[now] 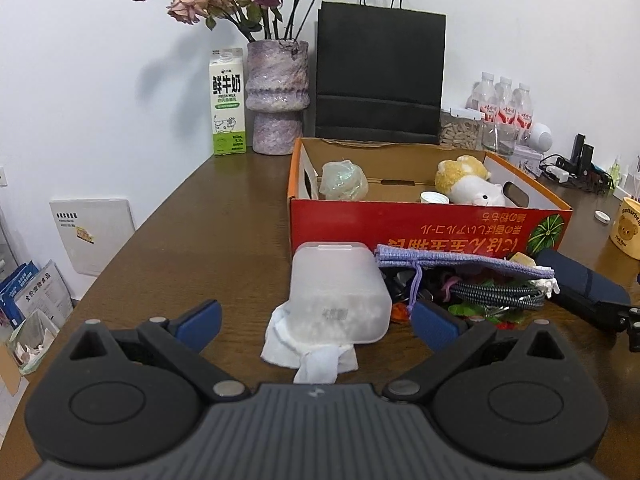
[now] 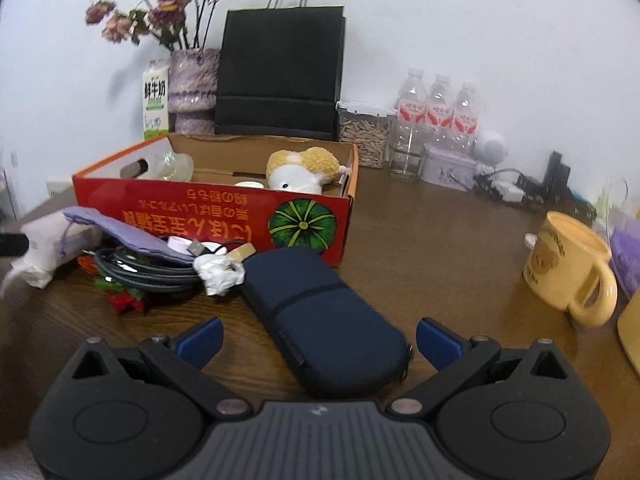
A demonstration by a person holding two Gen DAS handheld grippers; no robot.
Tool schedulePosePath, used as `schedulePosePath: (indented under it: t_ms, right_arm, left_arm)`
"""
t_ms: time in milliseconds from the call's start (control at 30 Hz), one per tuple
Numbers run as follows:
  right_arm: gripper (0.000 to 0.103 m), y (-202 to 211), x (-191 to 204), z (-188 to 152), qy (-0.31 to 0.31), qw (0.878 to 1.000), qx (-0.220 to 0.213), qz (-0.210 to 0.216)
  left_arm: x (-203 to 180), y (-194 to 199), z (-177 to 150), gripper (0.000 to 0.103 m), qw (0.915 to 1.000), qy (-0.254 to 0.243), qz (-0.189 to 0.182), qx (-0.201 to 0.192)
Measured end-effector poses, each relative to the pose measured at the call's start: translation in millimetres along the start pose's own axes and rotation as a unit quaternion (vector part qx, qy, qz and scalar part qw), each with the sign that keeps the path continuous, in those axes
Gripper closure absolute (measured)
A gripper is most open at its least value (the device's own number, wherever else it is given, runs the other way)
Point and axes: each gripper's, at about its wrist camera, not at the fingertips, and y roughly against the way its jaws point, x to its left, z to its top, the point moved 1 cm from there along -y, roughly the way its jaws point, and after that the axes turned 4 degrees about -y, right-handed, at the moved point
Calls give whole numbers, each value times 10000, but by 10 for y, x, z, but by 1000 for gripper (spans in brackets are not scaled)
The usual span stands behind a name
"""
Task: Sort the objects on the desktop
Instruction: 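Grasp the clear plastic container with the left tool while the right tool grasps the navy case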
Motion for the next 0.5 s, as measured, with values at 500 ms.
schedulePosePath:
  t_ms: [500]
  right_arm:
    - [1,-513,-64,151,7,9983,523,274]
  left_arm:
    - [-44,-416,175,1,9995,21,99,288]
